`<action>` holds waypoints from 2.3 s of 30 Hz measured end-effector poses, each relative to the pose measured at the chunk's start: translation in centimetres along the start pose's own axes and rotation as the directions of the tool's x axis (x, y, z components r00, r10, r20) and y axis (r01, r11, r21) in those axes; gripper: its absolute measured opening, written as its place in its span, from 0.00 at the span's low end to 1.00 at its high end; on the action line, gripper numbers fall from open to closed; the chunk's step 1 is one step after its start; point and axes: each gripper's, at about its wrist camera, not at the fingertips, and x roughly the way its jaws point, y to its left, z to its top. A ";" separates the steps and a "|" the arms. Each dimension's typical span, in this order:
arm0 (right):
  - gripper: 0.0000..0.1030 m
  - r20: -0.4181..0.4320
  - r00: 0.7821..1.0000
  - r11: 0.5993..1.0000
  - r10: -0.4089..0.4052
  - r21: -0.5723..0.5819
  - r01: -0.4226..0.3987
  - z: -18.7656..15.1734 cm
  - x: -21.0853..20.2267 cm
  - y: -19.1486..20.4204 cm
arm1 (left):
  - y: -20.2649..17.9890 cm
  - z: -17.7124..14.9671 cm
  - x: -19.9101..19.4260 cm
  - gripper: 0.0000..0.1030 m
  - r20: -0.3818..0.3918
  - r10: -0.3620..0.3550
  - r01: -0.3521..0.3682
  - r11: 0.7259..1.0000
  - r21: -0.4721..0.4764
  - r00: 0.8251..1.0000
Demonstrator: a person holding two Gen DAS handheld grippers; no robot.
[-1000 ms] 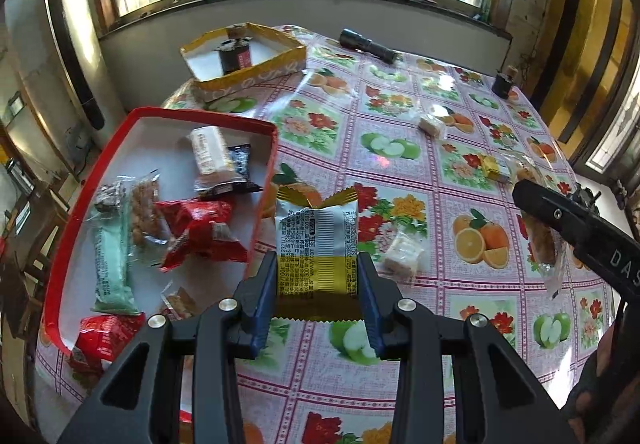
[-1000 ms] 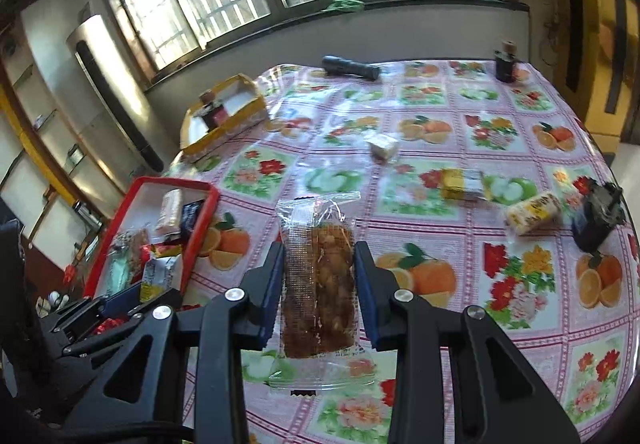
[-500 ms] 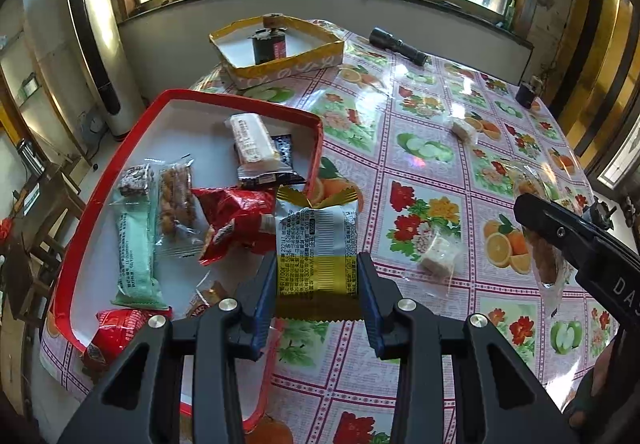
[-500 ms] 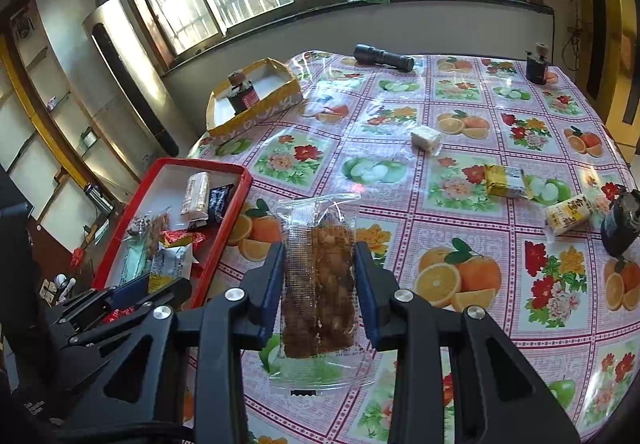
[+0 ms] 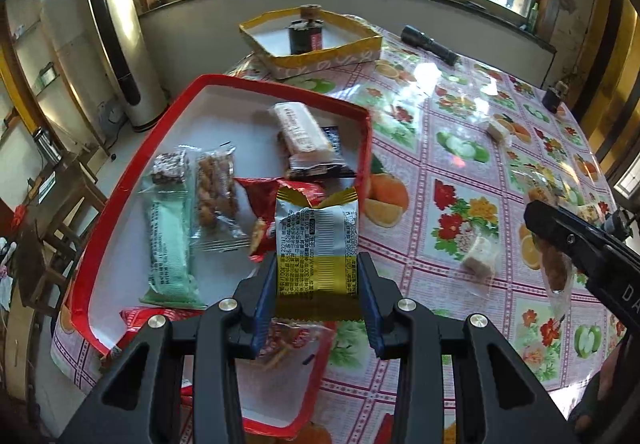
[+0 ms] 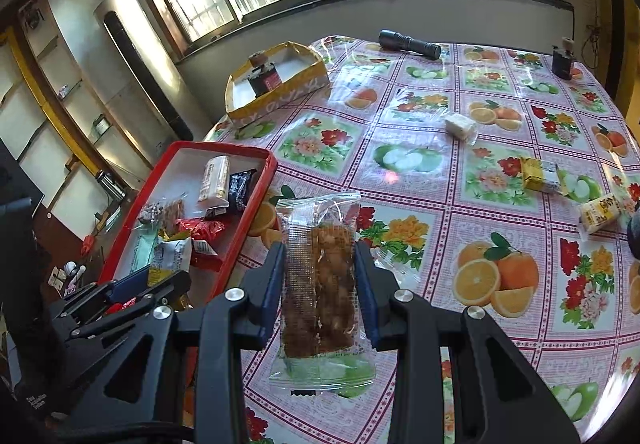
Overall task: Organize snacks
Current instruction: 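Carry yellow cake with left gripper while right gripper carries brown pastry pack over red tray, then lower and open left gripper into red tray while right gripper releases pastry pack there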
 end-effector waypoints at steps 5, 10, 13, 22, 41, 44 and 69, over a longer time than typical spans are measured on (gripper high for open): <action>0.35 -0.007 1.000 1.000 0.007 -0.011 -0.007 0.2 0.7 0.6 | 1.3 0.0 0.3 0.37 -0.007 0.022 -0.022 1.000 -0.020 1.000; 0.35 -0.023 0.999 0.999 0.023 -0.028 -0.024 0.2 1.6 1.5 | 2.2 0.1 0.4 0.37 -0.003 0.035 -0.035 0.999 -0.031 0.999; 0.35 -0.030 0.999 0.999 0.034 -0.040 -0.035 0.3 2.1 2.2 | 2.6 0.1 0.4 0.37 0.000 0.046 -0.046 0.998 -0.037 0.999; 0.35 -0.034 0.996 0.995 0.080 -0.061 -0.082 1.2 3.4 4.2 | 5.8 0.6 0.3 0.37 0.006 0.064 -0.063 0.993 -0.095 0.998; 0.35 -0.067 0.975 0.969 0.212 -0.119 -0.219 3.5 7.0 10.9 | 11.3 1.3 1.3 0.37 -0.011 0.127 -0.127 0.972 -0.196 0.992; 0.35 -0.081 0.969 0.962 0.232 -0.126 -0.241 3.9 7.9 12.2 | 11.4 1.4 1.7 0.37 -0.017 0.129 -0.130 0.972 -0.196 0.991; 0.36 -0.212 0.946 0.951 0.246 -0.138 -0.278 4.2 16.4 15.4 | 12.2 1.8 3.8 0.37 -0.030 0.224 -0.225 0.956 -0.190 0.974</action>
